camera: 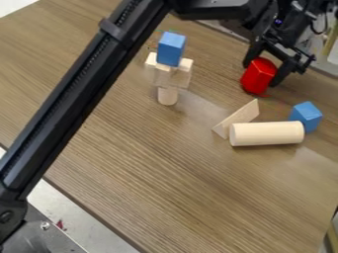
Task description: Put the red polygon on top of the blue cube and then place on the left side of wood pyramid
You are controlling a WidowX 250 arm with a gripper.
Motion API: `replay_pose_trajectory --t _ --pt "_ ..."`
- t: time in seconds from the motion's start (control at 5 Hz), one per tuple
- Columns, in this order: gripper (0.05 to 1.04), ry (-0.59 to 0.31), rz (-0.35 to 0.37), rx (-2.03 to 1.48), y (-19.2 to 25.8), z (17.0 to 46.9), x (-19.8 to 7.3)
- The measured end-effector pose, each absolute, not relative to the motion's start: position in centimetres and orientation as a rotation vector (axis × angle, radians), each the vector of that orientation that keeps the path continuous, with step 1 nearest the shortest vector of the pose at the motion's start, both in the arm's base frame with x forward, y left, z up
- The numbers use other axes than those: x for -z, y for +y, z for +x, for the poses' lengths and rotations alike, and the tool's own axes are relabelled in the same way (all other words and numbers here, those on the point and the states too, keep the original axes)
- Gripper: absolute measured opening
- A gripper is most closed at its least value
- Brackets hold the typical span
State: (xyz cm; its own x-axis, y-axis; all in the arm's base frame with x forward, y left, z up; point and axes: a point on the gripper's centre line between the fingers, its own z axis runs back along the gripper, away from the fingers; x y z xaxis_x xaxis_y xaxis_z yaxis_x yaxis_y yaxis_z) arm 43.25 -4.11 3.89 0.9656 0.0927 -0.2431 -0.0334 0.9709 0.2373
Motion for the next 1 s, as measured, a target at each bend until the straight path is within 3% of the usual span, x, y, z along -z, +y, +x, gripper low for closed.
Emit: replay_pose_trajectory --t 0.2,0.6,1.0 --pt "1.011 0.269 0.184 -0.096 -3.2 42.2 -3.1" --pt "0.999 0.162 0.135 -0.157 -2.3 41.2 -6.8" --pt "0.999 -0.024 -0.042 -0.166 -0.8 38.6 -14.2"
